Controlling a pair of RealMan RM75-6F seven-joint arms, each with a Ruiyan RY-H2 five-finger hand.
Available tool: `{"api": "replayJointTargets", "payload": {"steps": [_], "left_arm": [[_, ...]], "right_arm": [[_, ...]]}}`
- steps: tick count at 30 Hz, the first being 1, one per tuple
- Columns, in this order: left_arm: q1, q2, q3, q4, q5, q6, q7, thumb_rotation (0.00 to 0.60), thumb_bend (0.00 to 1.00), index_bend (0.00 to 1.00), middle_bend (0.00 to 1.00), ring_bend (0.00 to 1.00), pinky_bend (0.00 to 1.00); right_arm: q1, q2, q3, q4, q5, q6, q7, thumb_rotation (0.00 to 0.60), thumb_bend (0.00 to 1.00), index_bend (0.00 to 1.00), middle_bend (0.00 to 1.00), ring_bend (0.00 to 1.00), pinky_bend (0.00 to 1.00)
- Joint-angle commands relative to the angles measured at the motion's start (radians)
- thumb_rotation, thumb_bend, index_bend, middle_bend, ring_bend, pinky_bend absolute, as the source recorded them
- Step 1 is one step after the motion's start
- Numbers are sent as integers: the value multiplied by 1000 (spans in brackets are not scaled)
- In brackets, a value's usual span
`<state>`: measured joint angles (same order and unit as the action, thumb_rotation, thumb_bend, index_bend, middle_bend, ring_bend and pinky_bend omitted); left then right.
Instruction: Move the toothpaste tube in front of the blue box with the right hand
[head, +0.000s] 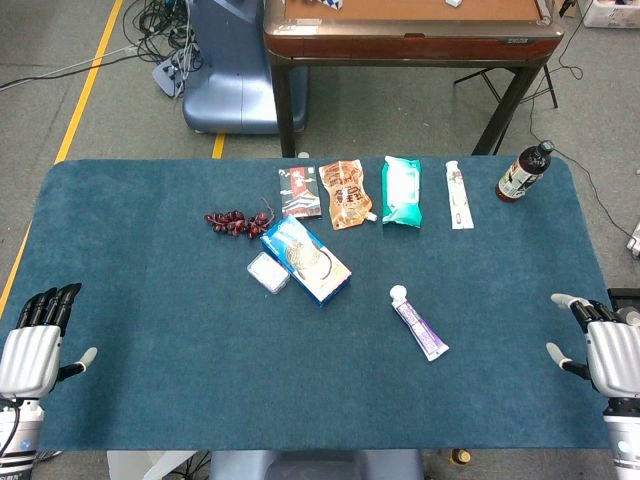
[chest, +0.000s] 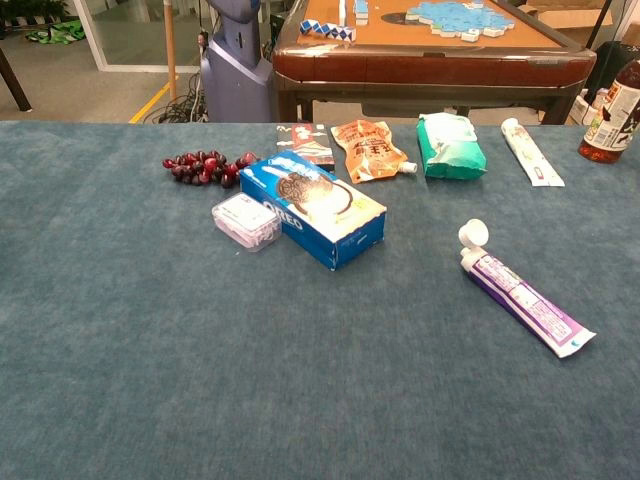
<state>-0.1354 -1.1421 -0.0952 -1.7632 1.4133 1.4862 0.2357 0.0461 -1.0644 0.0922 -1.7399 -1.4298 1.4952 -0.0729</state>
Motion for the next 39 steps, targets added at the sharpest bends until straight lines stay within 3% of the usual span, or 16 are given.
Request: {"api": "replayJointTargets", "payload": {"steps": [1,11,20,28,39], "left_arm": [[-1,-1,0,2,-1,-1,-1,600,180,0,89,62,48],[2,1,3,7,2,1,-12,600,180,0,89,62,48],[8,6,5,6,7,8,-20,600,179,0,89,62,49],[7,11,8,-1,21,9,-24,600,180,0,89,62,48],[16,15,16,-8,29,17,-26,600,180,0,89,63,48]], "right_arm": [[2,0,-1,-2,-1,-3,-3,600,233,281,360,288,398],[27,11,-12,-20,-48,-33,-4,600,233,282,365,288,398],[116,11,-30,-47,-141,-142,-68,600,233,281,374,288,398],[233,-42,-41,-56,-198,-297,-167,600,233,282,376,289,396],[334,-169,-78,31,-223,-444,-228,598,234,302,356,265,292]]}}
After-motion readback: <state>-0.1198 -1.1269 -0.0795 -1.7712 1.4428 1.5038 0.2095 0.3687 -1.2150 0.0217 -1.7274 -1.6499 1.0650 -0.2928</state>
